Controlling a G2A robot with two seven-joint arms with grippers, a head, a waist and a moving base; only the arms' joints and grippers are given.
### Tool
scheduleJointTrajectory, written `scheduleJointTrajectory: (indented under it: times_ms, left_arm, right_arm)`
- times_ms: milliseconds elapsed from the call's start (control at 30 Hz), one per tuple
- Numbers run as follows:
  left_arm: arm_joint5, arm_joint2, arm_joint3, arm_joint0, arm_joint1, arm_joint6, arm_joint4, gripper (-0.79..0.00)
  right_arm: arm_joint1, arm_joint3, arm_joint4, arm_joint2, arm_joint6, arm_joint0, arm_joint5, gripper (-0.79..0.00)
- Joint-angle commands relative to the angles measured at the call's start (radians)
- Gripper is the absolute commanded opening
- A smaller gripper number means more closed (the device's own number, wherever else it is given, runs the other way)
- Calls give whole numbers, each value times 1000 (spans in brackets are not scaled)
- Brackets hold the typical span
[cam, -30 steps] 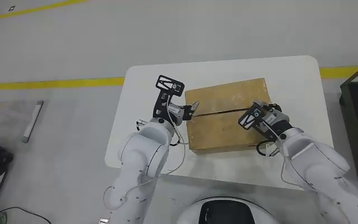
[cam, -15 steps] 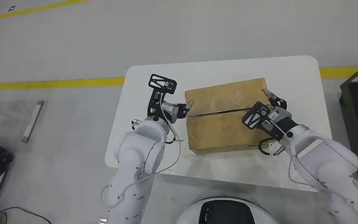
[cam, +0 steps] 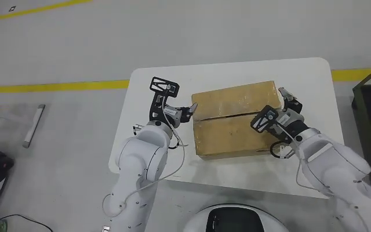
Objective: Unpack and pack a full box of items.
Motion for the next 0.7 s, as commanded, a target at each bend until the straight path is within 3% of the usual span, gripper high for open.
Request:
scheduleJointTrajectory:
  times_ms: [0, 167, 200, 233, 667]
  left_arm:
    - [0, 0, 0, 0, 0, 0, 0, 0]
    - [0, 0, 0, 0, 0, 0, 0, 0]
    - [0, 0, 0, 0, 0, 0, 0, 0]
    - [0, 0, 0, 0, 0, 0, 0, 0]
    - [0, 0, 0, 0, 0, 0, 0, 0]
  right_arm:
    - [-2, 18, -12, -16, -4, 12, 10, 0]
    - [-9, 49, -79, -76, -2, 63, 8, -28]
    - [-11, 57, -79, -89, -3, 74, 10, -249]
    - [-12, 68, -86, -101, 2, 86, 3, -416]
    - [-23, 107, -140, -183, 62, 161, -136, -465]
